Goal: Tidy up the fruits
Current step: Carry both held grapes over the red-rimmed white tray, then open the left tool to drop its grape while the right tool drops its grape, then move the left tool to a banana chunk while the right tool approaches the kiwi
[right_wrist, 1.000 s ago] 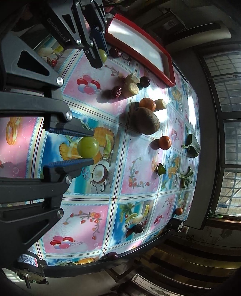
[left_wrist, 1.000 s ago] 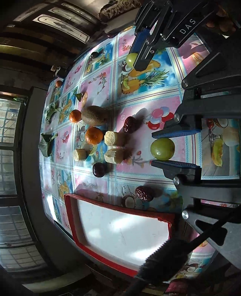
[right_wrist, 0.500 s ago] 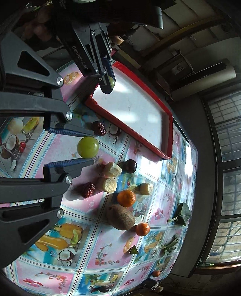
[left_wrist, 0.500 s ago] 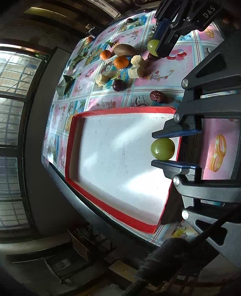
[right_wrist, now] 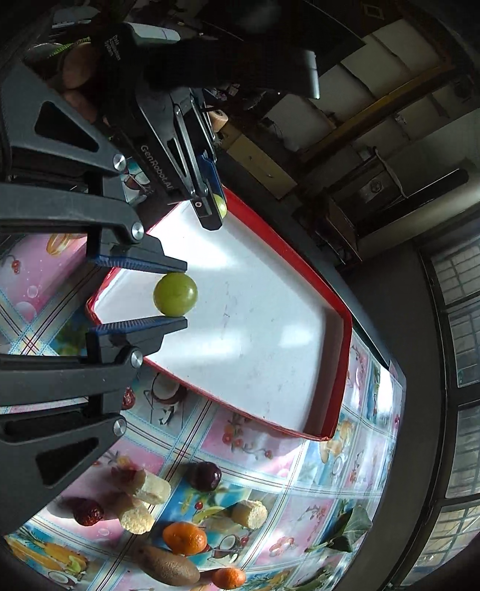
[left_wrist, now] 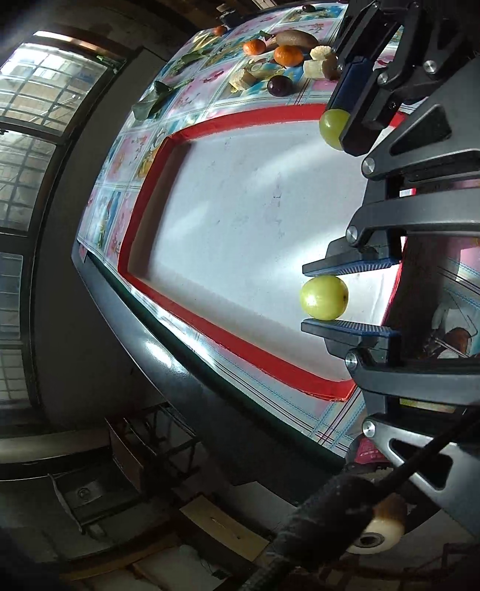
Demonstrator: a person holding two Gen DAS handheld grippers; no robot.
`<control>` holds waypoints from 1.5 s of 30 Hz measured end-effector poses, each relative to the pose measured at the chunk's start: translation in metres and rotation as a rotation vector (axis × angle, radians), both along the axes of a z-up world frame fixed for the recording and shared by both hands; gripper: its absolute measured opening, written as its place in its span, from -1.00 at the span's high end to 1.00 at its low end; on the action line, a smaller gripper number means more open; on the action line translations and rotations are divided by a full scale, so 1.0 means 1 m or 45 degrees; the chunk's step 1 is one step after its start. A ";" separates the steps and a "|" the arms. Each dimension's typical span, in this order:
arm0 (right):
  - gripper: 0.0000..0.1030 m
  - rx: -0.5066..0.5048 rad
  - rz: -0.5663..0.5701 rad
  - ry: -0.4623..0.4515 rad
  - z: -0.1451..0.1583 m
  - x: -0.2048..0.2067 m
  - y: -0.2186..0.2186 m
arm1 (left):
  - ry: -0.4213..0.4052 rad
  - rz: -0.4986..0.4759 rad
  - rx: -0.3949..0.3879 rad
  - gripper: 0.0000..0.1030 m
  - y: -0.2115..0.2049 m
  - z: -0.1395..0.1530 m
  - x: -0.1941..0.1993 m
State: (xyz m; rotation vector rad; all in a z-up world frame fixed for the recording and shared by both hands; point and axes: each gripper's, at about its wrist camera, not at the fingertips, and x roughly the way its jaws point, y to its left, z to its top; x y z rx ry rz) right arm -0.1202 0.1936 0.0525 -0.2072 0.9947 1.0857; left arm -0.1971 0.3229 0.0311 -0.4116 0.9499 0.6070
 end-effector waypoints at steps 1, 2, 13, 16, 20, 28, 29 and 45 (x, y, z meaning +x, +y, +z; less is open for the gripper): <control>0.51 -0.014 0.014 0.004 -0.005 0.000 0.008 | 0.001 -0.003 -0.005 0.58 0.001 -0.001 0.002; 0.51 -0.030 0.024 0.011 -0.011 0.000 0.015 | 0.004 -0.005 -0.002 0.58 0.002 -0.003 0.003; 0.51 -0.135 0.047 0.013 -0.043 0.001 0.045 | 0.052 -0.038 0.011 0.58 0.008 -0.020 0.018; 0.51 -0.164 0.049 0.003 -0.047 0.000 0.048 | 0.047 -0.040 0.002 0.56 0.011 -0.019 0.018; 0.49 -0.166 0.059 -0.023 -0.047 -0.003 0.048 | 0.042 -0.031 -0.011 0.48 0.013 -0.018 0.014; 0.21 -0.159 0.024 -0.032 -0.039 -0.003 0.037 | -0.015 0.008 -0.021 0.27 0.010 0.000 0.003; 0.21 -0.152 0.020 -0.033 -0.037 -0.004 0.033 | -0.023 0.011 -0.027 0.27 0.008 0.002 0.001; 0.02 0.007 -0.334 0.006 -0.004 0.003 -0.151 | -0.086 -0.257 -0.056 -0.05 -0.110 0.026 0.019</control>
